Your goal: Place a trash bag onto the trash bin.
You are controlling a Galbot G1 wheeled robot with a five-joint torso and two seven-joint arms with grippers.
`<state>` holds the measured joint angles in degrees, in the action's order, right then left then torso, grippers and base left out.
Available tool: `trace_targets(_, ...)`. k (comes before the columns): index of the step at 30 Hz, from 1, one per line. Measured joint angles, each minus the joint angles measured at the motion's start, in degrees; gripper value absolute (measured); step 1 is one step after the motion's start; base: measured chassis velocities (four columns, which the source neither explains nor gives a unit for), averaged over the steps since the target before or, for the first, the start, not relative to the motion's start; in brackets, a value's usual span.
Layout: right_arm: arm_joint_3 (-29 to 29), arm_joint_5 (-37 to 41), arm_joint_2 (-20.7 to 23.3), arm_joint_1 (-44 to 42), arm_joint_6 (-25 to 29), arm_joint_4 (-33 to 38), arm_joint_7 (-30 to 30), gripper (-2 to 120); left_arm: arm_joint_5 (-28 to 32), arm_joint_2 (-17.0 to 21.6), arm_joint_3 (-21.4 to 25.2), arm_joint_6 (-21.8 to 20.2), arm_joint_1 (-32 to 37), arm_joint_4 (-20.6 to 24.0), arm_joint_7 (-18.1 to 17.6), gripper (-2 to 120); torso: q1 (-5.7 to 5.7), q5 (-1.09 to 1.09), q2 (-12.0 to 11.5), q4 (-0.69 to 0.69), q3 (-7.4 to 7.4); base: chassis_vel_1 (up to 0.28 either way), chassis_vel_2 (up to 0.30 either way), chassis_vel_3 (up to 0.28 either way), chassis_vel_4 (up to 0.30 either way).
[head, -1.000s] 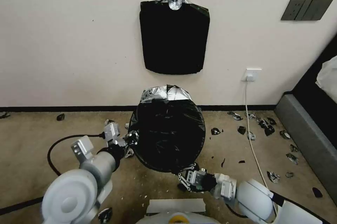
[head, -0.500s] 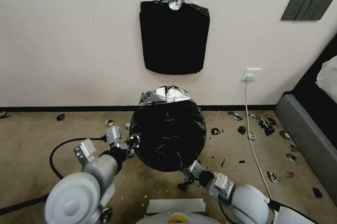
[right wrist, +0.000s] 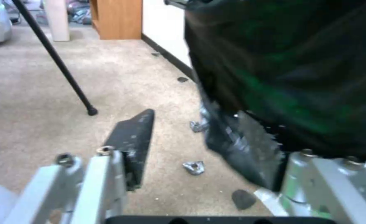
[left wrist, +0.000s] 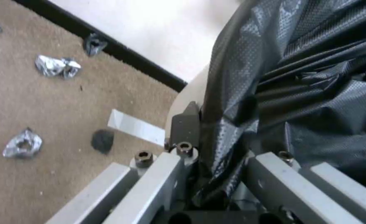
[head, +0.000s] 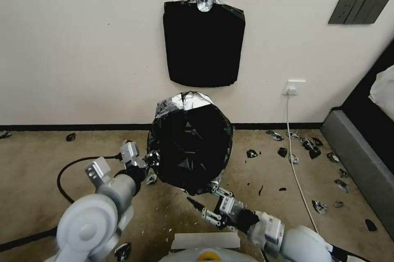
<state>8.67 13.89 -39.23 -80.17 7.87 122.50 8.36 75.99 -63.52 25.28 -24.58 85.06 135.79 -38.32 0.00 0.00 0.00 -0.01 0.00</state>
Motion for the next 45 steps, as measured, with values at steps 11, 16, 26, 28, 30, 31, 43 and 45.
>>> trace_targets(11, -10.98, 1.20, 3.28, -9.68, 1.14, 6.53, -0.85, 100, -2.53, 3.38, 2.35, -0.31, -1.13, -3.09, 2.37, 2, 0.00, 0.00, 0.00, 0.00, 0.00, 0.000, 0.000, 0.000, 0.000)
trace_targets(16, -18.41, 3.55, 4.57, -13.30, 1.58, 10.67, -0.86, 100, -4.88, 4.89, 1.67, -0.91, -1.54, -3.98, 4.28, 2, 0.00, 0.00, 0.00, 0.00, 0.00, 0.000, 0.000, 0.000, 0.000)
trace_targets(26, -20.17, 6.16, 6.00, 0.53, -7.58, 13.19, -10.38, 100, -12.20, 8.38, -3.47, -4.40, -0.54, -2.14, 6.81, 2, 0.00, 0.01, 0.00, 0.04, 0.00, 0.000, 0.000, 0.000, 0.000)
trace_targets(28, -19.75, 5.21, 6.03, 1.71, -10.08, 12.99, -12.04, 100, -12.60, 9.12, -5.06, -5.09, -1.44, -2.10, 6.80, 2, 0.00, 0.00, 0.00, 0.01, 0.00, 0.000, 0.000, 0.000, 0.000)
trace_targets(30, -18.20, 1.72, 6.10, 3.81, -13.01, 11.97, -12.97, 100, -12.80, 9.76, -6.38, -5.75, -2.16, -1.96, 6.57, 2, 0.00, 0.01, 0.00, -0.01, 0.00, 0.000, 0.000, 0.000, 0.000)
trace_targets(31, -17.51, 0.92, 6.20, 4.56, -13.87, 11.61, -13.06, 100, -12.81, 9.90, -6.59, -5.90, -2.22, -1.91, 6.51, 2, 0.00, 0.02, 0.00, -0.01, 0.00, 0.000, 0.000, 0.000, 0.000)
trace_targets(43, -14.25, -2.84, 6.46, 8.31, -18.79, 9.72, -13.37, 100, -12.75, 10.18, -7.99, -6.83, -2.83, -1.83, 6.22, 2, 0.00, 0.00, 0.00, 0.01, 0.01, 0.000, 0.000, 0.000, 0.000)
trace_targets(45, -13.74, -3.10, 6.49, 8.69, -19.48, 9.72, -13.33, 100, -12.79, 10.01, -8.14, -6.89, -2.80, -1.75, 6.19, 2, 0.00, 0.00, 0.00, 0.00, 0.00, 0.000, 0.000, 0.000, 0.000)
